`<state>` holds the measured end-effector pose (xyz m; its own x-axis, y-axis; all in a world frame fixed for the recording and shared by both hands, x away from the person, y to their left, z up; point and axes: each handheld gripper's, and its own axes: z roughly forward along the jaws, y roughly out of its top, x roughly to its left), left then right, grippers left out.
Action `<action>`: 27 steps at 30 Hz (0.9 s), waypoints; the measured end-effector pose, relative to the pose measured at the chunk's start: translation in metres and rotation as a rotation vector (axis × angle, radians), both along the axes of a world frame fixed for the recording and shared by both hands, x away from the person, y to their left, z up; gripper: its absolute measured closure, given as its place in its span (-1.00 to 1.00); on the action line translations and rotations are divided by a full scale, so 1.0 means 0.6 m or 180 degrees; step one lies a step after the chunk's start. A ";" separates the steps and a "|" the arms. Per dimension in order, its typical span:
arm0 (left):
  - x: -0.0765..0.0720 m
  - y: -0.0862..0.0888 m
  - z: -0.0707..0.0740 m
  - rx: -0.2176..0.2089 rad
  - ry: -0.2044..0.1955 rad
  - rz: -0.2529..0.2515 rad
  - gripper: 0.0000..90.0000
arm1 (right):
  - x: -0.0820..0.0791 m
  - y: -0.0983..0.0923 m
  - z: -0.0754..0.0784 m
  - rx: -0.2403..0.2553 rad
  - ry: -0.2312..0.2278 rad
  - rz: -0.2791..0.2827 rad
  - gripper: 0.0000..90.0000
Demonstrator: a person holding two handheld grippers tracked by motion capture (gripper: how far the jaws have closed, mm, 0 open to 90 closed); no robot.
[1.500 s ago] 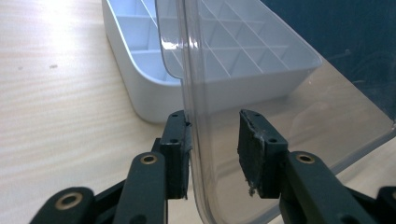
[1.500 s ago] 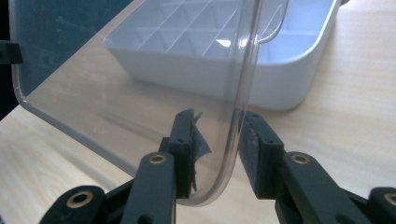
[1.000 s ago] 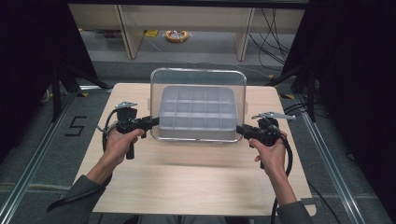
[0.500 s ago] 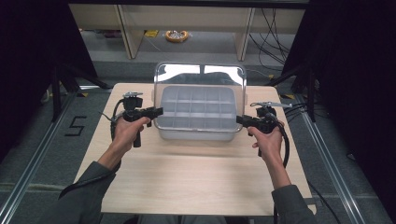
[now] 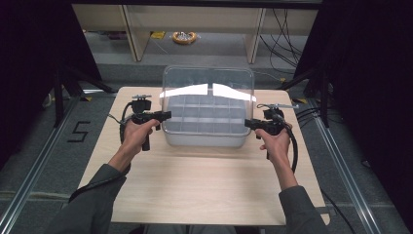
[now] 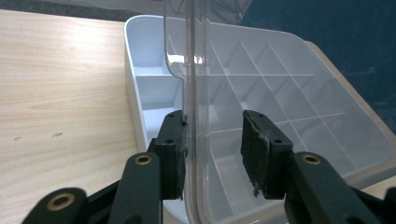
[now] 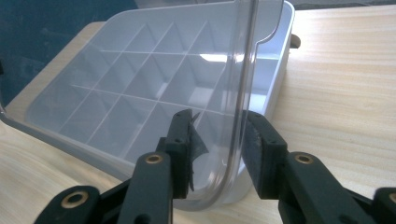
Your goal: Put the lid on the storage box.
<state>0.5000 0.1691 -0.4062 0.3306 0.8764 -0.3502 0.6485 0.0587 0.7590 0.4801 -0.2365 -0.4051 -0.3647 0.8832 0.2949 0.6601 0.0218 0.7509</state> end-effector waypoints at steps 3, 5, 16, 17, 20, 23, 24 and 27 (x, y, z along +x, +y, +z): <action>0.003 -0.002 -0.003 -0.0030 0.0017 0.0045 0.33 | 0.005 0.001 -0.004 0.0007 0.0033 -0.0009 0.45; 0.006 -0.002 -0.006 -0.0029 0.0034 0.0052 0.33 | 0.004 0.006 -0.004 0.0060 0.0094 -0.0077 0.45; 0.023 -0.011 -0.018 -0.0005 0.0117 0.0110 0.31 | 0.024 0.004 -0.022 -0.0007 0.0141 -0.0090 0.39; 0.024 -0.010 -0.020 0.0008 0.0134 0.0106 0.31 | 0.027 0.006 -0.024 0.0001 0.0144 -0.0093 0.37; 0.025 -0.010 -0.023 0.0011 0.0142 0.0109 0.29 | 0.029 0.004 -0.027 -0.0025 0.0137 -0.0090 0.36; 0.026 -0.009 -0.025 0.0015 0.0171 0.0116 0.29 | 0.031 0.007 -0.029 -0.0042 0.0153 -0.0112 0.33; 0.026 -0.008 -0.027 0.0013 0.0169 0.0134 0.29 | 0.033 0.008 -0.032 -0.0045 0.0145 -0.0115 0.33; 0.027 -0.008 -0.031 0.0055 0.0166 0.0175 0.27 | 0.034 0.012 -0.034 -0.0046 0.0168 -0.0106 0.31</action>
